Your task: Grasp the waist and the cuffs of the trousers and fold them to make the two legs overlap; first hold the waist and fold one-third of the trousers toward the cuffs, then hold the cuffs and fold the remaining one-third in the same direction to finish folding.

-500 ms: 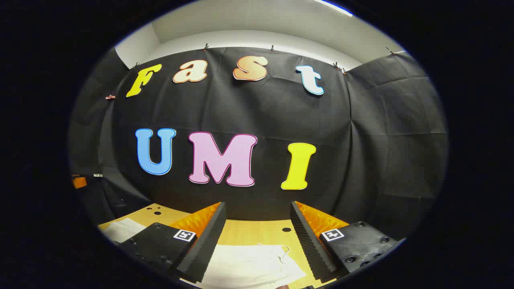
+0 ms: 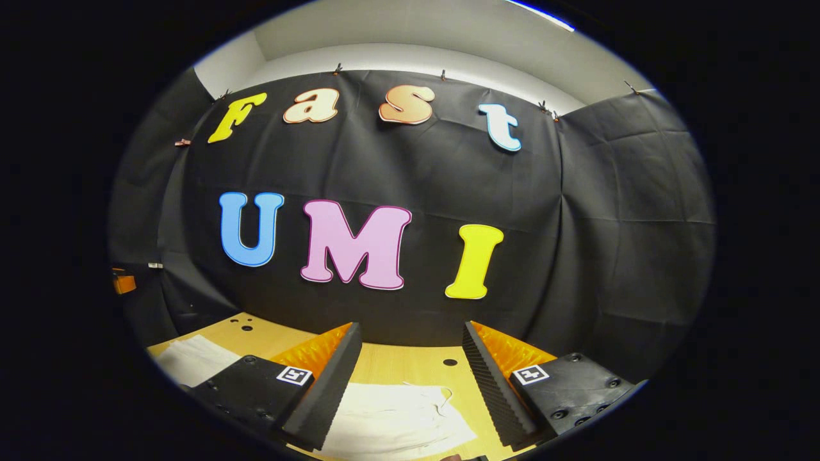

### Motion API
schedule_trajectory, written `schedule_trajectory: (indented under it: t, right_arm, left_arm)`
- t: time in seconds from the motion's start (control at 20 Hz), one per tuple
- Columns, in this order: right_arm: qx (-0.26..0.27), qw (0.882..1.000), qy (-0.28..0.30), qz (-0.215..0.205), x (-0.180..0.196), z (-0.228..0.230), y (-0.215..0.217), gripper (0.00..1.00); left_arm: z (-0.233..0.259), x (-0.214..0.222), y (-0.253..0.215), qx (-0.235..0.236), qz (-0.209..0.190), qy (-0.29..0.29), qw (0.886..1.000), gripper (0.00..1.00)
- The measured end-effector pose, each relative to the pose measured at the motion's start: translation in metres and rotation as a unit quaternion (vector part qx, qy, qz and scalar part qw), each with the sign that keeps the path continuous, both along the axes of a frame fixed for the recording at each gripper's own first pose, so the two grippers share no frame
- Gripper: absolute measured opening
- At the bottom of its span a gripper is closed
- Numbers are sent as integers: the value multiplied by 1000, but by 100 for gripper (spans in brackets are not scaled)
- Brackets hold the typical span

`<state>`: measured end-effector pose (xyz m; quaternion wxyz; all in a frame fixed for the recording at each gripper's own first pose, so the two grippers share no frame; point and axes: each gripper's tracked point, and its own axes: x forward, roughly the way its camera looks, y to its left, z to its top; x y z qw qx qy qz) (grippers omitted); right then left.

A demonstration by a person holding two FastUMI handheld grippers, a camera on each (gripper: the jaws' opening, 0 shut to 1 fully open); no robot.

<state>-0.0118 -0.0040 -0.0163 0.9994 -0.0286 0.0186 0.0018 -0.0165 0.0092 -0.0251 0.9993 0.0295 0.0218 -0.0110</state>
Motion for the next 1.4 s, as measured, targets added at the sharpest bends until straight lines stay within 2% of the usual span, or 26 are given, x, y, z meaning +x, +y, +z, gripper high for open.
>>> schedule_trajectory:
  t: [0.2, 0.35, 0.45, 0.6, 0.7, 0.8, 0.95, 1.05, 1.15, 1.3, 1.4]
  right_arm:
    - [-18, 1000, 16, 0, -7, -10, -4, 97]
    - [-29, 999, 35, -4, -12, -25, -9, 98]
    - [-39, 998, 50, -7, -17, -35, -12, 98]
    - [-56, 996, 73, 4, -23, -52, -9, 98]
    - [-68, 994, 81, 1, -26, -59, -14, 98]
    - [-63, 994, 88, -5, -28, -63, -18, 98]
    - [-51, 994, 96, -18, -29, -65, -29, 98]
    - [-55, 994, 95, -20, -32, -64, -33, 98]
    - [-80, 991, 109, -21, -35, -77, -42, 97]
    - [-148, 976, 161, -13, -48, -114, -64, 98]
    - [-166, 968, 189, -13, -56, -133, -78, 98]
  left_arm:
    - [-39, -14, 23, 35, -11, 37, 999, 96]
    - [-84, -30, 51, 105, -20, 80, 991, 96]
    - [-119, -42, 70, 162, -35, 116, 979, 96]
    - [-176, -67, 89, 226, -68, 182, 955, 98]
    - [-218, -83, 101, 261, -89, 222, 935, 98]
    - [-257, -88, 118, 322, -91, 259, 906, 98]
    - [-306, -87, 147, 447, -95, 283, 843, 98]
    - [-334, -86, 158, 514, -120, 291, 798, 98]
    - [-351, -78, 161, 554, -137, 294, 767, 97]
    - [-359, -55, 164, 571, -141, 294, 753, 97]
    - [-356, -42, 166, 578, -139, 291, 750, 96]
